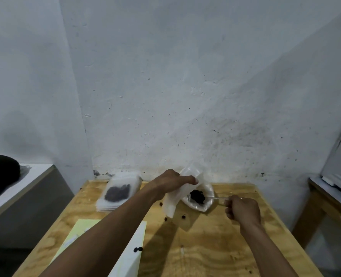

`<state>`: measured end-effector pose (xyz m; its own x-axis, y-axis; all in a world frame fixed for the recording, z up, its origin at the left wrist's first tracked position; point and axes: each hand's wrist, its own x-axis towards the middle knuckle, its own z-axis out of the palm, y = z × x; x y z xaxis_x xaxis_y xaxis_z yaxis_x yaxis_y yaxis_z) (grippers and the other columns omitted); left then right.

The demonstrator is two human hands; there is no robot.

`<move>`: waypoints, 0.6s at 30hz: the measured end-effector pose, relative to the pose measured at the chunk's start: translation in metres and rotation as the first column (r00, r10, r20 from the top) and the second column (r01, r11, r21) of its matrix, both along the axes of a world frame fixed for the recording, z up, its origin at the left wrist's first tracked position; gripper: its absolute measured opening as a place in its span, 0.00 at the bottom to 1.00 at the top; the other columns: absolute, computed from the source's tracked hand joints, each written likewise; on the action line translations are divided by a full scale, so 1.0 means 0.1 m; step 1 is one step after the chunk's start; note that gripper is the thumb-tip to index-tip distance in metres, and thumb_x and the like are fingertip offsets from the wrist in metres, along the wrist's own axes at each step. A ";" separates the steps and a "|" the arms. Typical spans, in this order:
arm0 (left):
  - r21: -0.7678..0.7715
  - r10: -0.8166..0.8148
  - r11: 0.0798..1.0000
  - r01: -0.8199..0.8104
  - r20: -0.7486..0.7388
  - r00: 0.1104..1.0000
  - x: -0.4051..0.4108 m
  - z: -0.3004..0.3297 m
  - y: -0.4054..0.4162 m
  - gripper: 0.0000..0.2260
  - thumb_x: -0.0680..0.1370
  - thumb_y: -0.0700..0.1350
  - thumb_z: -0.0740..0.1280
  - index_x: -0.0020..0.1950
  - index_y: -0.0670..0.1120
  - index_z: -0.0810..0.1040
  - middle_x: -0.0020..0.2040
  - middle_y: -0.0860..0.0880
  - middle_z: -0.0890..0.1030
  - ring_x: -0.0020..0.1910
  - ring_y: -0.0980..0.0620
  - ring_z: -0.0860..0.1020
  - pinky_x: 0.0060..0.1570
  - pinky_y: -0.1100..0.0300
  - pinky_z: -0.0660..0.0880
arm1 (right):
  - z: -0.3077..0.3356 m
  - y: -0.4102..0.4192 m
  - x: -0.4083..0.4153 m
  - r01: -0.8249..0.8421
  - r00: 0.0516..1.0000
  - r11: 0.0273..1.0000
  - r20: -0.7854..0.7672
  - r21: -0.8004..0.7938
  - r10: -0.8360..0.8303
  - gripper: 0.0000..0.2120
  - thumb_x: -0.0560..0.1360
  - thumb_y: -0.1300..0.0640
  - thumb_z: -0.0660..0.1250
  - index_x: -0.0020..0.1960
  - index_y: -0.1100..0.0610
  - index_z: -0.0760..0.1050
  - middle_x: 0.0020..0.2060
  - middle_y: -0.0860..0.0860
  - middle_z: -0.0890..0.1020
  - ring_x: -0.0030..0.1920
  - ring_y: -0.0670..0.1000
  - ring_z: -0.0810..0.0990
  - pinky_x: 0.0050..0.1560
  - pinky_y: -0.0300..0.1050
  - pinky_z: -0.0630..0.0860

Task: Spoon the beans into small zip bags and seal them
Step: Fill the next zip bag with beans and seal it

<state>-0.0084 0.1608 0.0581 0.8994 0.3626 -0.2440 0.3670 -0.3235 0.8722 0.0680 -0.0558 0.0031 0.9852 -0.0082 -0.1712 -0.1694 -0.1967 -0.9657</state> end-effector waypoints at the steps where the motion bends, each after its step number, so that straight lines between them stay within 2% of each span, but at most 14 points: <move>1: 0.002 0.010 1.000 -0.010 -0.005 1.000 -0.02 -0.03 0.02 0.27 0.64 0.64 0.77 0.53 0.44 0.84 0.56 0.43 0.83 0.51 0.47 0.81 0.49 0.54 0.75 | 0.02 0.00 0.00 0.003 1.000 1.000 -0.001 0.017 -0.003 0.16 0.78 0.61 0.66 0.34 0.64 0.83 0.27 0.57 0.84 0.27 0.57 0.79 0.37 0.53 0.77; 6: 0.094 -0.020 0.995 0.019 0.007 1.000 -0.14 -0.08 0.11 0.29 0.66 0.62 0.77 0.62 0.49 0.80 0.57 0.50 0.82 0.54 0.50 0.79 0.57 0.51 0.78 | 0.22 0.00 -0.04 -0.004 0.999 1.000 0.053 -0.008 0.004 0.15 0.78 0.61 0.65 0.35 0.64 0.82 0.31 0.59 0.85 0.28 0.57 0.79 0.37 0.52 0.78; 8: 0.141 -0.052 0.989 0.046 0.037 0.998 -0.24 -0.06 0.16 0.31 0.68 0.61 0.77 0.67 0.52 0.77 0.59 0.53 0.79 0.56 0.51 0.78 0.54 0.54 0.75 | 0.34 -0.01 -0.07 -0.015 0.996 0.999 0.083 -0.037 0.018 0.15 0.78 0.61 0.64 0.35 0.65 0.82 0.30 0.58 0.84 0.28 0.57 0.79 0.37 0.51 0.78; 11: 0.251 -0.083 0.966 0.059 0.084 0.993 -0.38 -0.08 0.29 0.36 0.67 0.62 0.78 0.73 0.53 0.73 0.67 0.53 0.78 0.60 0.51 0.77 0.58 0.55 0.74 | 0.58 -0.02 -0.13 -0.035 0.991 0.998 0.127 -0.060 0.043 0.15 0.78 0.61 0.64 0.38 0.68 0.82 0.33 0.59 0.84 0.29 0.56 0.78 0.33 0.45 0.75; 13: 0.293 -0.089 0.954 0.056 0.098 0.991 -0.44 -0.11 0.36 0.42 0.68 0.60 0.79 0.77 0.51 0.67 0.72 0.52 0.73 0.66 0.50 0.74 0.60 0.58 0.71 | 0.72 -0.02 -0.14 -0.058 0.987 0.997 0.147 -0.056 0.066 0.14 0.78 0.60 0.64 0.39 0.67 0.82 0.35 0.59 0.85 0.29 0.55 0.78 0.32 0.45 0.74; 15: 0.284 -0.077 0.958 0.044 0.108 0.991 -0.49 -0.13 0.39 0.45 0.68 0.59 0.79 0.79 0.50 0.63 0.73 0.49 0.72 0.64 0.51 0.73 0.58 0.59 0.69 | 0.82 0.01 -0.15 -0.073 0.984 0.997 0.162 -0.037 0.078 0.13 0.78 0.60 0.65 0.38 0.64 0.82 0.35 0.58 0.85 0.28 0.55 0.78 0.35 0.46 0.76; 18: 0.269 -0.077 0.962 0.046 0.105 0.992 -0.51 -0.15 0.39 0.43 0.67 0.60 0.79 0.77 0.51 0.66 0.69 0.50 0.75 0.61 0.52 0.75 0.58 0.57 0.73 | 0.91 0.10 -0.18 -0.104 0.972 0.994 0.209 -0.021 0.106 0.12 0.77 0.60 0.65 0.38 0.64 0.82 0.33 0.56 0.85 0.28 0.55 0.78 0.36 0.49 0.77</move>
<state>-0.0592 0.1993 0.0427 0.9383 0.3433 -0.0421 0.2430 -0.5675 0.7867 0.0504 -0.0462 0.0944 0.9946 0.0967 0.0389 0.0588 -0.2126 -0.9754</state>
